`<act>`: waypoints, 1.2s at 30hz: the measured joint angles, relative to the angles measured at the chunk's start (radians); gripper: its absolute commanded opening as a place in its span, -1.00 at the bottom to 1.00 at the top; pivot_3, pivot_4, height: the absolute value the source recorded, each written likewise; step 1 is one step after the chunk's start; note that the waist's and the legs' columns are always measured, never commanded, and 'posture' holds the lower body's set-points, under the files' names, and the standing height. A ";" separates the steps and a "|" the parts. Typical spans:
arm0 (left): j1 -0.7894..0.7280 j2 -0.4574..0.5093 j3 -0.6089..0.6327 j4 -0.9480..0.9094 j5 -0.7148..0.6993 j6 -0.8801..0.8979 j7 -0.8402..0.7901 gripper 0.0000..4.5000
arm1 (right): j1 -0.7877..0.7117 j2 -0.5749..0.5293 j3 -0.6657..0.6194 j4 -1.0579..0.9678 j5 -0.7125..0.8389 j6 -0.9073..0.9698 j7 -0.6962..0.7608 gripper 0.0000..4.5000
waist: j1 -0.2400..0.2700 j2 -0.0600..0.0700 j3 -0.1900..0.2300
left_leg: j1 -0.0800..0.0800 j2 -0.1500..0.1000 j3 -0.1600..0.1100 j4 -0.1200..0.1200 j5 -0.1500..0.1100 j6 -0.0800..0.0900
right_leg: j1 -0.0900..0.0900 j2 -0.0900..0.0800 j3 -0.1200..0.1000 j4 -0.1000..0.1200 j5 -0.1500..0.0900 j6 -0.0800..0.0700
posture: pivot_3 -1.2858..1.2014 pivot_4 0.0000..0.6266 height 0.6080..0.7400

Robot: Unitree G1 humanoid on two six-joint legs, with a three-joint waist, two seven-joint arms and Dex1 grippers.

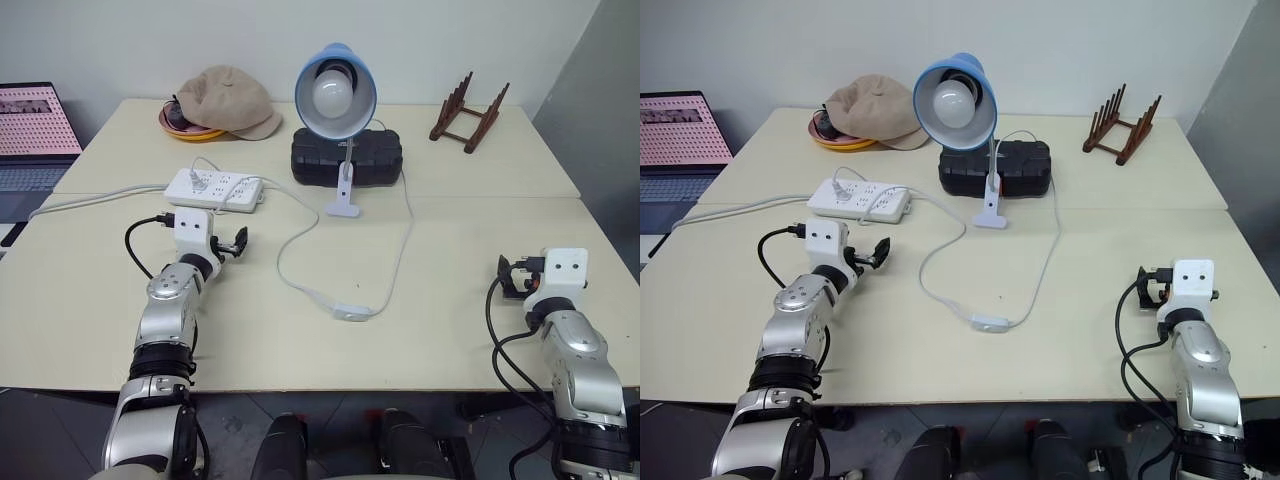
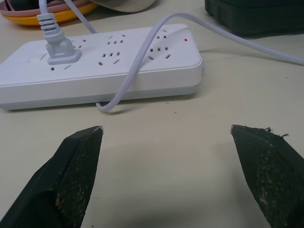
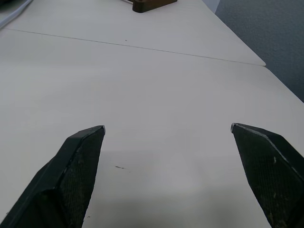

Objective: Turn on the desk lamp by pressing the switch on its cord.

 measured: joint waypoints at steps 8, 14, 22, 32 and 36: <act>-0.002 0.002 0.000 0.000 0.000 -0.001 -0.007 1.00 | 0.000 -0.001 0.000 0.000 0.000 0.000 0.002 0.98 | 0.000 0.000 0.000 | 0.000 0.000 0.000 0.000 0.000 0.000 | 0.000 0.000 0.000 0.000 0.000 0.000 | 0.03 -0.52 1.00; 0.006 0.083 -0.025 -0.018 -0.027 0.012 -0.199 1.00 | 0.007 -0.084 0.047 -0.038 0.084 0.065 0.188 0.98 | -0.003 0.000 0.000 | 0.000 0.000 0.000 -0.001 0.000 0.000 | 0.000 0.000 0.000 0.000 0.000 0.000 | 0.03 -0.52 1.00; 0.067 0.371 -0.178 -0.383 -0.238 0.296 -0.837 1.00 | 0.095 -0.500 0.234 -0.363 0.409 0.332 0.789 0.98 | -0.003 0.000 0.001 | -0.001 0.001 0.000 -0.001 0.000 0.000 | 0.000 0.000 -0.001 -0.002 -0.005 -0.008 | 0.03 -0.52 1.00; 0.073 0.515 -0.308 -0.561 -0.281 0.347 -1.122 1.00 | -0.126 -0.388 0.436 -0.395 0.431 0.405 0.800 0.98 | -0.003 -0.001 0.002 | -0.001 0.002 0.000 0.001 0.000 0.000 | -0.002 0.000 -0.001 -0.002 -0.005 -0.008 | 0.03 -0.52 1.00; 0.067 0.486 -0.313 -0.561 -0.280 0.346 -1.103 1.00 | -0.206 -0.294 0.541 -0.289 0.338 0.357 0.748 0.98 | -0.002 -0.001 0.002 | -0.004 0.002 0.001 -0.001 0.000 0.000 | -0.004 0.000 -0.001 -0.002 -0.005 -0.008 | 0.03 -0.52 1.00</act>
